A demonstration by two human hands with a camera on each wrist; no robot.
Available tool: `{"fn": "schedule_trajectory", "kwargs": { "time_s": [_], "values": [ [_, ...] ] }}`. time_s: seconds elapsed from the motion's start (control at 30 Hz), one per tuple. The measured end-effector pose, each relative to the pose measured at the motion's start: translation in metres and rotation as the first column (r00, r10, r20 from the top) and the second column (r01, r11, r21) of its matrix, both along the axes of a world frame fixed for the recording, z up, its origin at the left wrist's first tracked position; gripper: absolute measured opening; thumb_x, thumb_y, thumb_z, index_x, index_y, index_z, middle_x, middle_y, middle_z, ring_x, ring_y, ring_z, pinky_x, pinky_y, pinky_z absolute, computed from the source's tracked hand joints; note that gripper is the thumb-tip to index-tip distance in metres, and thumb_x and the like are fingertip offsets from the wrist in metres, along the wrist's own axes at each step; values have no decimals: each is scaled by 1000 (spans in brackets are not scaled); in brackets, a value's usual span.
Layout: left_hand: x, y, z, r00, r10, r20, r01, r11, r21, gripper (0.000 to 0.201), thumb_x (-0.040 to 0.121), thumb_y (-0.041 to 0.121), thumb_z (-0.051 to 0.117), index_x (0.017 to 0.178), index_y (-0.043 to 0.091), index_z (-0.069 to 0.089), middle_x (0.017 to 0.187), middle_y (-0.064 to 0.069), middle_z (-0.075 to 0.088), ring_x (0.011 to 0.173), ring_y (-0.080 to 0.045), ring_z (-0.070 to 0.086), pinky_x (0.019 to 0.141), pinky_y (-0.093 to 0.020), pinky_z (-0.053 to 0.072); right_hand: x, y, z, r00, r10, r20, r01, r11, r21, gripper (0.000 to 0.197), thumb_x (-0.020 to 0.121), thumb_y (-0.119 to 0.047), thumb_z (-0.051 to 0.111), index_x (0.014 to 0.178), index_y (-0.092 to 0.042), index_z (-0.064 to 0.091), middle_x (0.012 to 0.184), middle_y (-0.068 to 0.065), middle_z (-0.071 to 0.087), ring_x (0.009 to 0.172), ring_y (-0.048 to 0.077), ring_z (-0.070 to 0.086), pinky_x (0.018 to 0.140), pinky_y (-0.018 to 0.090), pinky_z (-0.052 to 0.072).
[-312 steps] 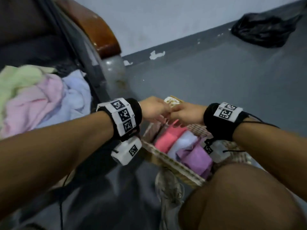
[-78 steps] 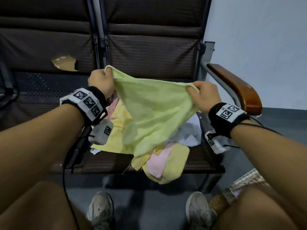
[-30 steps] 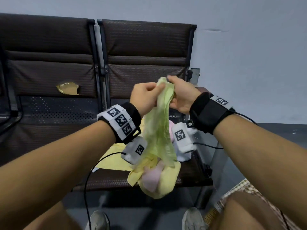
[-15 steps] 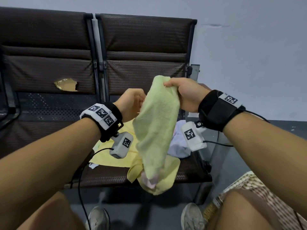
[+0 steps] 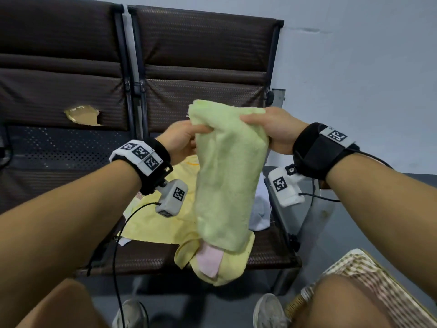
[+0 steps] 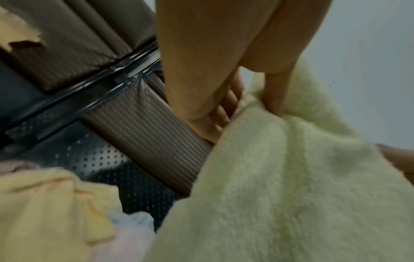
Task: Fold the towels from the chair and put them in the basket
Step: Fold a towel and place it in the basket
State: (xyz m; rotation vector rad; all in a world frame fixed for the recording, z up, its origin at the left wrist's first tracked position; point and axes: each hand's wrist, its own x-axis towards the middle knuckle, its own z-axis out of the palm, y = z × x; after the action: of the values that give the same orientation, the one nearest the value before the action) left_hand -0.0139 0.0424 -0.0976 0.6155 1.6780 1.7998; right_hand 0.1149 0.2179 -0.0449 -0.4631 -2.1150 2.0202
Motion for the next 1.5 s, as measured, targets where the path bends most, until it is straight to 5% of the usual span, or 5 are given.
{"fn": "schedule_trajectory", "kwargs": {
  "time_s": [0.53, 0.73, 0.93, 1.17, 1.5],
  "values": [
    [-56, 22, 45, 867, 371, -334, -354, 929, 113, 13, 81, 1, 73, 86, 12, 69, 102, -19, 71, 93, -34, 69, 85, -45, 57, -72, 37, -6, 914, -166, -370, 351, 779, 520, 18, 95, -31, 60, 105, -20, 69, 102, -5, 70, 97, 14, 66, 90, 35, 55],
    [-26, -20, -62, 974, 19, -224, -103, 922, -374, 30, 84, -11, 63, 113, -3, 67, 113, -15, 68, 102, -31, 64, 98, -45, 51, -25, 25, -90, 987, 67, 144, -152, 653, 742, 32, 102, -33, 52, 83, -15, 71, 76, -1, 68, 70, 11, 60, 68, 30, 46],
    [22, -57, -126, 962, -274, 16, 221, 741, -634, 27, 93, -3, 58, 119, 4, 60, 120, -17, 66, 102, -30, 68, 91, -41, 58, 20, -2, -159, 762, 222, 608, -555, 708, 437, 49, 104, -39, 46, 96, 5, 66, 83, 10, 64, 73, 21, 59, 74, 36, 54],
    [13, -57, -134, 930, -316, 185, 360, 697, -620, 20, 96, 11, 58, 112, 1, 66, 100, -13, 75, 80, -29, 72, 73, -37, 62, 11, -6, -173, 798, 168, 579, -247, 967, 60, 26, 91, -23, 55, 111, -8, 61, 101, 13, 68, 80, 25, 69, 63, 26, 53],
    [-28, -1, -170, 974, 186, -132, -226, 861, -455, 29, 98, 29, 58, 120, 11, 62, 93, -7, 64, 72, -19, 60, 59, -27, 54, -50, 32, -209, 933, -248, 259, 110, 886, 451, 30, 84, -19, 67, 112, -7, 68, 110, 12, 72, 102, 29, 70, 93, 48, 56]
  ]
}}
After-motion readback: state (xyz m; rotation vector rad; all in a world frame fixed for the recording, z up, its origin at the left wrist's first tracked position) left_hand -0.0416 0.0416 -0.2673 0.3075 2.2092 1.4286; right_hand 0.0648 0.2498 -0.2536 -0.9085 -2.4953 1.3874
